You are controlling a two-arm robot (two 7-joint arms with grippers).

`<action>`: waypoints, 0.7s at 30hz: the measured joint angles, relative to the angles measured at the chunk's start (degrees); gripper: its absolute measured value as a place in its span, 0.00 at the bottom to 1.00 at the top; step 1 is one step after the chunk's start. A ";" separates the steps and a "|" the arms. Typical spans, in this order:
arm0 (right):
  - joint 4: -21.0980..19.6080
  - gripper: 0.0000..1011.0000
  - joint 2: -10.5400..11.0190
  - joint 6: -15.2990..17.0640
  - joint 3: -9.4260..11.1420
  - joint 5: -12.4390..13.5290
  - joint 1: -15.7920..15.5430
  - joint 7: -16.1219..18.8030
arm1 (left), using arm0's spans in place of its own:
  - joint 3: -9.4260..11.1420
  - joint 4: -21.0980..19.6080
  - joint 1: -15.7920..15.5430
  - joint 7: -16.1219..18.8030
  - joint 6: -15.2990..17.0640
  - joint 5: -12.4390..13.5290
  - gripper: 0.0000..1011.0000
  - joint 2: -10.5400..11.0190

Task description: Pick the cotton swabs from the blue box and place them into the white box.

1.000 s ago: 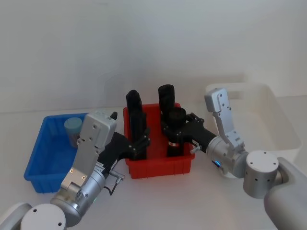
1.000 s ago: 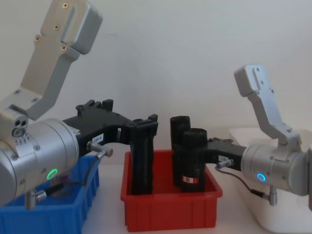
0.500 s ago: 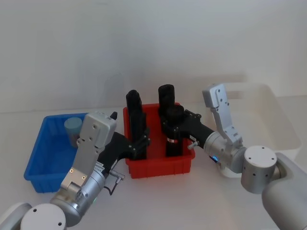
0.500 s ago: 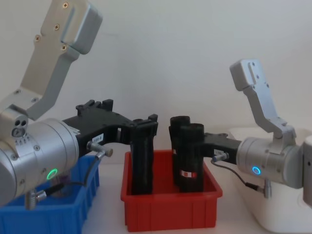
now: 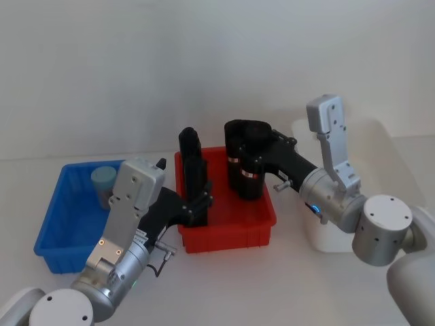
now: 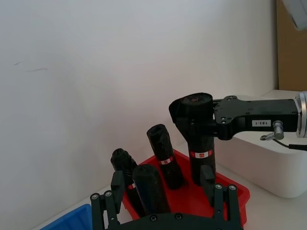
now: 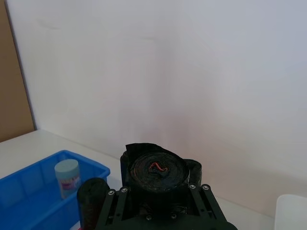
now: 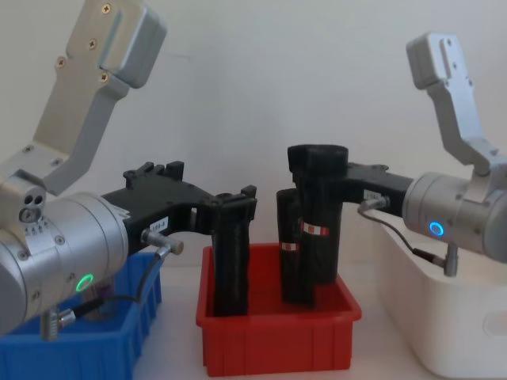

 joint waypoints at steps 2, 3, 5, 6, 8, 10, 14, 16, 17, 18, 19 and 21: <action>-1.76 0.51 0.33 0.36 0.19 0.23 -0.59 -0.37 | 0.00 0.00 0.00 0.00 0.00 0.00 0.99 0.00; -3.80 0.51 0.71 0.68 0.43 0.43 -1.26 -0.77 | 0.00 0.00 0.00 0.00 0.00 0.00 0.99 0.00; -5.47 0.51 1.05 1.04 0.66 0.60 -1.81 -1.28 | 0.00 0.00 0.00 0.00 0.00 0.00 0.99 0.00; -6.24 0.51 1.21 1.20 0.77 0.69 -2.07 -1.52 | 0.00 0.00 0.00 0.00 0.00 0.00 0.99 0.00; -8.83 0.50 1.82 1.71 1.17 0.85 -2.92 -2.28 | 0.00 0.00 0.00 0.00 0.00 0.00 0.99 0.00; -10.93 0.51 2.31 2.26 1.53 0.90 -3.61 -2.93 | 0.00 0.00 0.00 0.00 0.00 0.00 0.99 -0.01; -14.38 0.51 3.24 3.27 2.21 0.89 -4.77 -4.49 | 0.00 0.00 0.00 0.00 0.00 0.00 0.99 0.00; -15.75 0.51 3.68 3.67 2.50 0.83 -5.26 -5.06 | 0.00 0.00 0.00 0.00 0.00 0.00 0.99 0.00; -16.86 0.51 4.05 4.20 2.78 0.66 -5.66 -5.74 | 0.00 0.00 0.00 0.00 0.00 0.00 0.99 0.00; -17.40 0.51 4.25 4.44 2.93 0.58 -5.85 -6.02 | 0.00 0.00 0.00 0.00 0.00 0.00 0.99 0.00; -18.05 0.51 4.49 4.69 3.11 0.48 -6.08 -6.32 | 0.00 0.00 0.00 0.00 0.00 0.00 0.99 0.00; -19.49 0.51 5.09 5.53 3.58 0.27 -6.64 -7.27 | 0.00 0.00 0.00 0.00 0.00 0.00 0.99 0.00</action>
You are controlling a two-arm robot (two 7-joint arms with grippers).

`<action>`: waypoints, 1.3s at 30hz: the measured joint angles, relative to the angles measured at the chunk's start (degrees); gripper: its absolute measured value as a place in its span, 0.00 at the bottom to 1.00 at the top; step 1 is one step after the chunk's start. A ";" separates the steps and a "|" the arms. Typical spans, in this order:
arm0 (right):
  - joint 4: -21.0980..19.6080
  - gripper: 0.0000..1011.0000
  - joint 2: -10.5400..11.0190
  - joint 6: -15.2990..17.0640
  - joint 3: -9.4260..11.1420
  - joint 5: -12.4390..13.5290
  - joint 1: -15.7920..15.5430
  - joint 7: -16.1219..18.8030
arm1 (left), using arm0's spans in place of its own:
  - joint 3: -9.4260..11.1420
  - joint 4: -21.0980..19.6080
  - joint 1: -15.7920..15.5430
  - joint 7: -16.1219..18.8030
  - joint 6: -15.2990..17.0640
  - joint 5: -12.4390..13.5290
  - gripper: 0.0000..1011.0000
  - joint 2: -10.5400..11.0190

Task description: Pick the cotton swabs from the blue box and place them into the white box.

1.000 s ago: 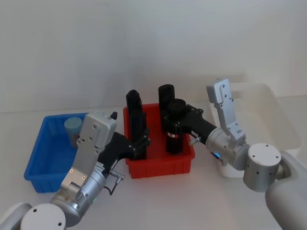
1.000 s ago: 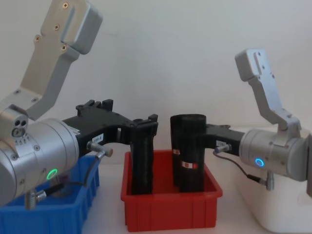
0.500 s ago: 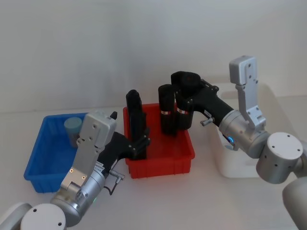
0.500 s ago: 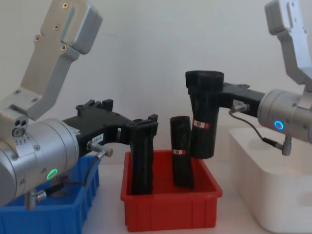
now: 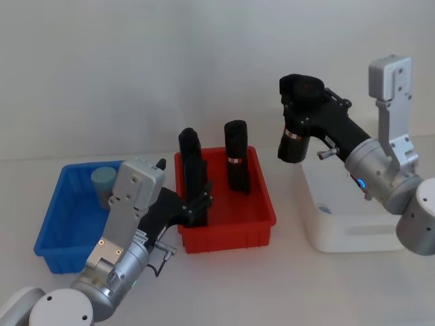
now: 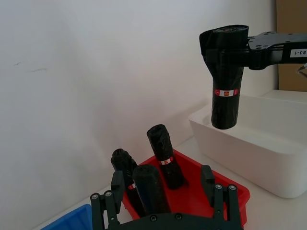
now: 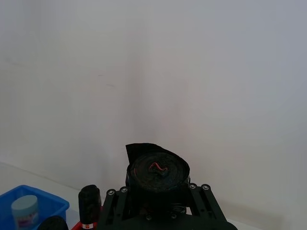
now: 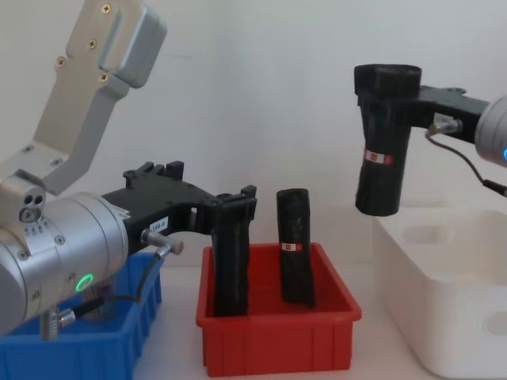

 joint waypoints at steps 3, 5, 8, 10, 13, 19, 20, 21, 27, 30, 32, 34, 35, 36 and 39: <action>-1.75 0.51 0.83 1.11 0.68 -0.25 -0.76 -1.18 | 0.00 0.00 0.00 0.00 0.00 0.00 0.99 0.00; -2.77 0.51 1.45 2.14 1.14 -0.36 -1.31 -2.11 | 0.00 0.00 0.00 0.00 0.00 0.00 0.99 0.00; -3.92 0.51 2.20 3.33 1.85 -0.45 -1.93 -3.24 | 0.00 0.00 0.00 0.00 0.00 0.00 0.99 0.00; -4.32 0.51 2.59 4.03 2.21 -0.47 -2.26 -3.87 | 0.00 0.00 0.00 0.00 0.00 0.00 0.99 0.00; -5.00 0.51 3.19 5.08 2.77 -0.48 -2.77 -4.79 | 0.00 0.00 0.00 0.00 0.00 0.00 0.99 0.00; -5.43 0.53 4.18 6.91 3.70 -0.42 -3.57 -6.11 | 0.00 0.00 0.00 0.00 0.00 0.00 0.99 0.00; -5.43 0.54 4.30 7.09 3.81 -0.40 -3.66 -6.22 | 0.00 0.00 0.00 0.00 0.00 0.00 0.99 0.00; -5.43 0.55 4.44 7.33 3.97 -0.35 -3.76 -6.37 | 0.00 0.00 0.00 0.00 0.00 0.00 0.99 0.00; -5.09 0.76 4.87 7.92 4.43 -0.21 -4.04 -6.75 | 0.00 0.00 0.00 0.00 0.00 0.00 0.99 0.00; -4.92 0.83 4.98 7.95 4.54 -0.15 -4.11 -6.84 | 0.00 0.00 0.00 0.00 0.00 0.00 0.99 0.00; -4.79 0.88 5.06 7.97 4.66 -0.08 -4.16 -6.93 | 0.00 0.00 0.00 0.00 0.00 0.00 0.99 0.00; -4.73 0.93 5.11 7.99 4.70 -0.05 -4.18 -6.97 | 0.00 0.00 0.00 0.00 0.00 0.00 0.99 0.00; -4.68 0.97 5.16 7.99 4.75 -0.03 -4.20 -7.01 | 0.00 0.00 0.00 0.00 0.00 0.00 0.99 0.00; -4.66 0.99 5.18 8.00 4.77 -0.01 -4.21 -7.03 | 0.00 0.00 0.00 0.00 0.00 0.00 0.99 0.00; -4.55 0.99 5.24 8.02 4.86 0.03 -4.26 -7.09 | 0.00 0.00 0.00 0.00 0.00 0.00 0.99 0.00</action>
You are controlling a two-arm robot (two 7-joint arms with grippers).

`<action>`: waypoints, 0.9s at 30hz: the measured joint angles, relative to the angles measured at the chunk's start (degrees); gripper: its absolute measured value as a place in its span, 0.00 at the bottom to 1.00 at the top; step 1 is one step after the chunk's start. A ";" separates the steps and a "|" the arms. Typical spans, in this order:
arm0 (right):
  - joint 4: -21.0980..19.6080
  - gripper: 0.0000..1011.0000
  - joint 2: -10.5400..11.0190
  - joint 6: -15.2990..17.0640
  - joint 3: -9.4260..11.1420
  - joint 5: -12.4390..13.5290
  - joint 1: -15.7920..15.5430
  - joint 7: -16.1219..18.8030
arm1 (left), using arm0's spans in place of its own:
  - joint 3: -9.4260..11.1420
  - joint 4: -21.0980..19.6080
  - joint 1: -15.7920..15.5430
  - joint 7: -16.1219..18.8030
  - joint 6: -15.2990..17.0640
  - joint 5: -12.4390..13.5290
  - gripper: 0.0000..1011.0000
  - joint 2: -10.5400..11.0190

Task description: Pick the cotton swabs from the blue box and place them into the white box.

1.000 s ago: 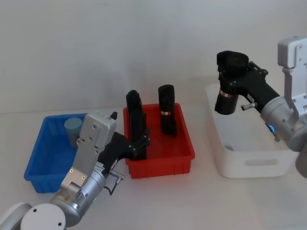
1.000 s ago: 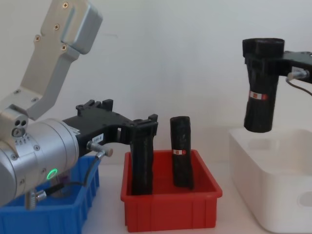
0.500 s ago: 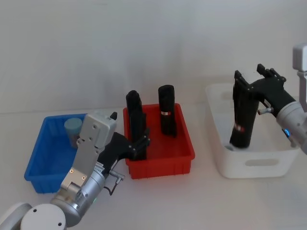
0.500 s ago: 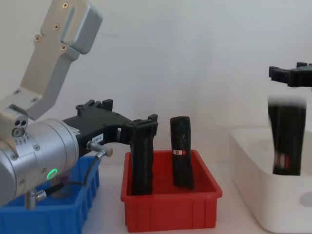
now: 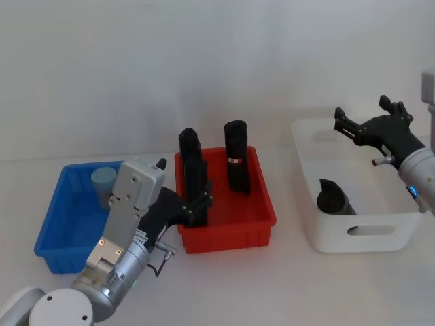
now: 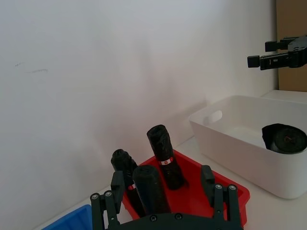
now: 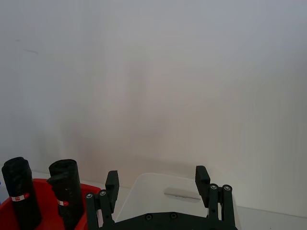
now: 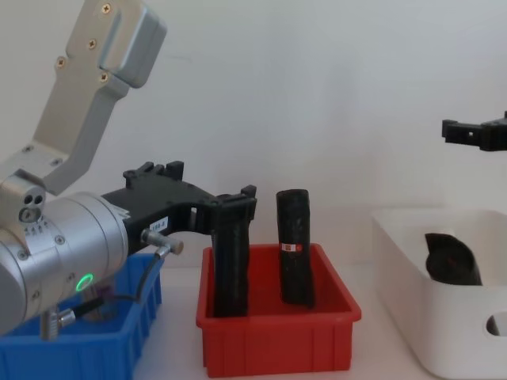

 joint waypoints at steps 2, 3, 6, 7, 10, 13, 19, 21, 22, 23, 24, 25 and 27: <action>0.03 0.99 0.02 0.01 0.02 0.02 -0.01 -0.03 | 0.00 0.00 0.00 0.00 0.00 0.00 0.99 0.00; 0.06 0.99 0.06 0.02 0.05 0.03 -0.02 -0.06 | 0.00 0.00 0.00 0.00 0.00 0.00 0.99 0.00; 0.11 0.99 0.09 0.04 0.09 0.05 -0.03 -0.09 | 0.00 0.00 0.00 0.00 0.00 0.00 0.99 0.00; 0.13 0.99 0.10 0.05 0.11 0.05 -0.04 -0.12 | 0.00 0.00 0.00 0.00 0.00 0.00 0.99 0.00; 0.17 0.99 0.13 0.06 0.15 0.07 -0.06 -0.14 | 0.00 0.00 0.00 0.00 0.00 0.00 0.99 0.00; 0.20 0.99 0.14 0.06 0.17 0.09 -0.08 -0.15 | 0.00 0.00 0.00 0.00 0.00 0.00 0.99 0.00; 0.24 0.99 0.17 0.06 0.21 0.12 -0.10 -0.19 | 0.00 0.00 0.00 0.00 0.00 0.00 0.99 0.00; 0.25 0.99 0.18 0.06 0.23 0.12 -0.11 -0.21 | 0.00 0.00 0.00 0.00 0.00 0.00 0.99 0.00; 0.25 0.99 0.18 0.06 0.23 0.12 -0.11 -0.21 | 0.00 0.00 0.00 0.00 0.00 0.00 0.99 0.00; 0.26 0.99 0.19 0.06 0.24 0.12 -0.11 -0.21 | 0.00 0.00 0.00 0.00 0.00 0.00 0.99 0.00; 0.26 0.99 0.19 0.06 0.24 0.12 -0.11 -0.22 | 0.00 0.00 0.00 0.00 0.00 0.00 0.99 0.00; 0.27 0.99 0.20 0.06 0.25 0.12 -0.11 -0.22 | 0.00 0.00 0.00 0.00 0.00 0.00 0.99 0.00; 0.28 0.99 0.21 0.06 0.26 0.12 -0.11 -0.23 | 0.00 0.00 0.00 0.00 0.00 0.00 0.99 0.00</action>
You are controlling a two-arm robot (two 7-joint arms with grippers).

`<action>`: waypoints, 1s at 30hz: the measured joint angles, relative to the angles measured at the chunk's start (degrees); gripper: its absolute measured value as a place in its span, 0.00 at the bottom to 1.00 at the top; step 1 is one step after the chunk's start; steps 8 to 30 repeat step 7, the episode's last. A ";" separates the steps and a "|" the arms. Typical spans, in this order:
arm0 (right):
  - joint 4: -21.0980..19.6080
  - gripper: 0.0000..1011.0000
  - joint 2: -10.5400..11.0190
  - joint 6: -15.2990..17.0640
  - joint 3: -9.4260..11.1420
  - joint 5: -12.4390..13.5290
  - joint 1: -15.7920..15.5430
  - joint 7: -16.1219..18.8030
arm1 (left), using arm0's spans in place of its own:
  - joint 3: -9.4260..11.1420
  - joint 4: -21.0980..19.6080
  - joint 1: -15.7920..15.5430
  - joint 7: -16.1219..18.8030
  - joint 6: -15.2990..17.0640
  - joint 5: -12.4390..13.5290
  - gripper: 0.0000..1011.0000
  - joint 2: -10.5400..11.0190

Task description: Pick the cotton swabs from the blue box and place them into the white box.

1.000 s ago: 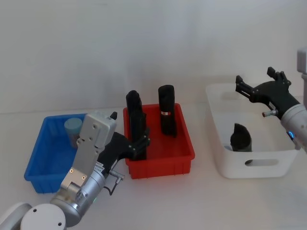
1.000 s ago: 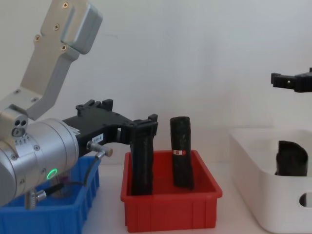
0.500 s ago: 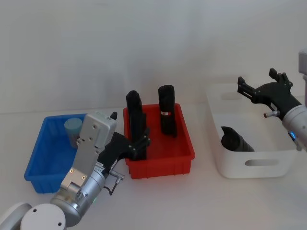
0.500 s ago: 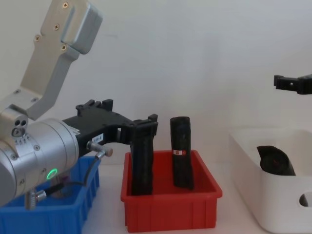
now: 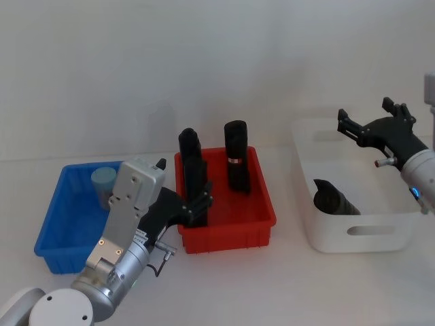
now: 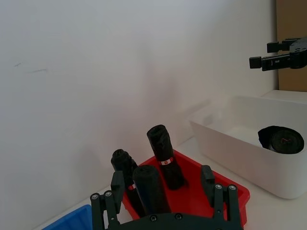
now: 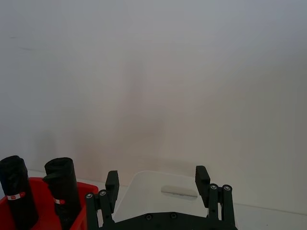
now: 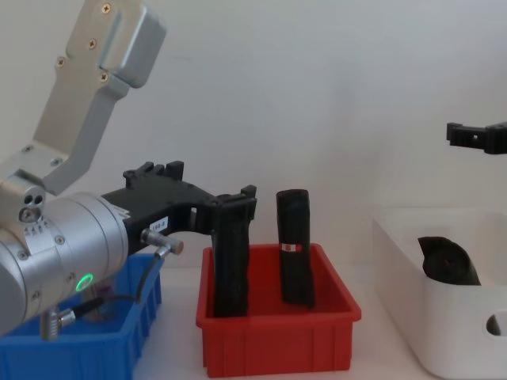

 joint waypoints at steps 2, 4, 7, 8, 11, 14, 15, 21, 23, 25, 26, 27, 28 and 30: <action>0.00 0.99 0.01 0.00 0.00 0.00 0.00 0.00 | 0.00 0.00 0.00 0.00 0.00 0.00 0.99 0.00; 0.01 0.99 0.01 0.00 0.00 0.00 0.00 0.00 | 0.00 0.00 0.00 0.00 0.00 0.00 0.99 0.00; 0.01 0.99 0.01 0.00 0.00 0.00 0.00 0.00 | 0.00 0.00 0.00 0.00 0.00 0.00 0.99 0.00; 0.01 0.99 0.01 0.00 0.00 0.00 0.00 0.00 | 0.00 0.00 0.00 0.00 0.00 0.00 0.99 0.00; 0.01 0.99 0.01 0.00 0.00 0.00 0.00 0.00 | 0.00 0.00 0.00 0.00 0.00 0.00 0.99 0.00; 0.01 0.99 0.01 0.00 0.00 0.00 0.00 0.00 | 0.00 0.00 0.00 0.00 0.00 0.00 0.99 0.00; 0.01 0.99 0.01 0.00 0.00 0.00 0.00 0.00 | 0.00 0.00 0.00 0.00 0.00 0.00 0.99 0.00; 0.01 0.99 0.01 0.00 0.00 0.00 0.00 0.00 | 0.00 0.00 0.00 0.00 0.00 0.00 0.99 0.00; 0.01 0.99 0.01 0.00 0.00 0.00 0.00 0.00 | 0.00 0.00 0.00 0.00 0.00 0.00 0.99 0.00; 0.01 0.99 0.01 0.00 0.00 0.00 0.00 0.00 | 0.00 0.00 0.00 0.00 0.00 0.00 0.99 0.00; 0.01 0.99 0.01 0.00 0.00 0.00 0.00 0.00 | 0.00 0.00 0.00 0.00 0.00 0.00 0.99 0.00; 0.01 0.99 0.01 0.00 0.00 0.00 0.00 0.00 | 0.00 0.00 0.00 0.00 0.00 0.00 0.99 0.00; 0.01 0.99 0.01 0.00 0.00 0.00 0.00 0.00 | 0.00 0.00 0.00 0.00 0.00 0.00 0.99 0.00; 0.01 0.99 0.01 0.00 0.00 0.00 0.00 0.00 | 0.00 0.00 0.00 0.00 0.00 0.00 0.99 0.00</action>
